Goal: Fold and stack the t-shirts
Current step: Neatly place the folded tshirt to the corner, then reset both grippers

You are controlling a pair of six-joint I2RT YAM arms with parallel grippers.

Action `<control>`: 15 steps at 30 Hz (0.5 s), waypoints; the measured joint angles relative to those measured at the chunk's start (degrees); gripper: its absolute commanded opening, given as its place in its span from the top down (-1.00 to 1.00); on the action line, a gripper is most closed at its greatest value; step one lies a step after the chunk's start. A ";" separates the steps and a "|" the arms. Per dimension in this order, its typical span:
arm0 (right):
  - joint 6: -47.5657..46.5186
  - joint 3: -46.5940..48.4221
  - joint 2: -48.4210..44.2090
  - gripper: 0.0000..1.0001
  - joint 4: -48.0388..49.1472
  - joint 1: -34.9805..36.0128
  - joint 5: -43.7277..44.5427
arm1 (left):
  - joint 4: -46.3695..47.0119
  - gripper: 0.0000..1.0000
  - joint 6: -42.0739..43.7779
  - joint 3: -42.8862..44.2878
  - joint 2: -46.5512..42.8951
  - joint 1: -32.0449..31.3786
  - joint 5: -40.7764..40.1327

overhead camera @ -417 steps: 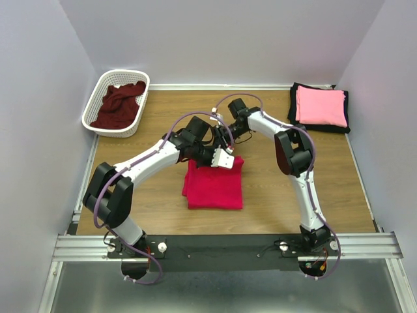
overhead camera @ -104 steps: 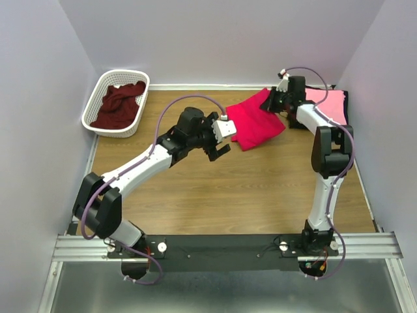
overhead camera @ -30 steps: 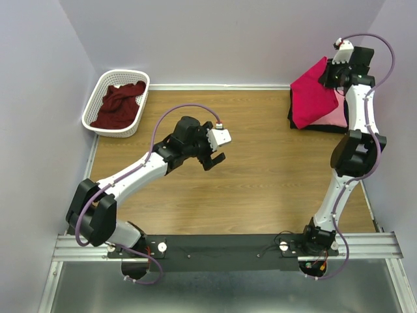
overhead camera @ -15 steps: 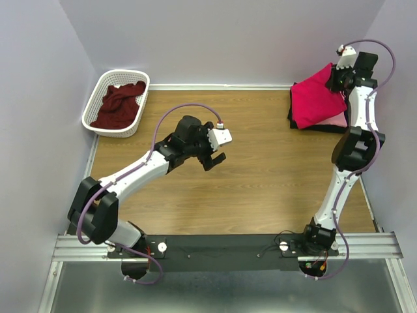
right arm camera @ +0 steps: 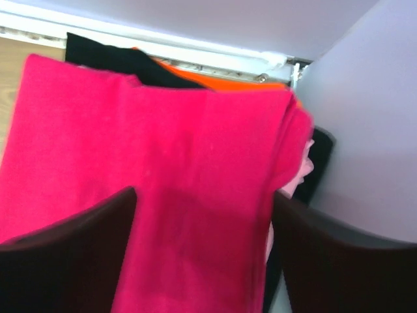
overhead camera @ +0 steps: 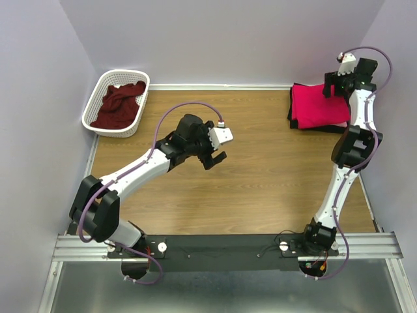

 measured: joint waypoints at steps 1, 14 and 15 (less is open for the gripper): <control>0.28 1.14 0.68 -1.00 0.15 0.02 0.70 | -0.28 -0.95 -0.07 0.00 0.00 0.00 0.00; 4.79 -1.55 -4.44 -1.00 1.16 0.02 0.39 | -1.64 -0.95 -8.72 1.95 -4.24 8.81 1.81; 5.46 -3.04 -6.36 -1.00 0.98 0.02 -0.22 | -1.70 -0.95 -9.55 2.51 -4.68 9.92 2.05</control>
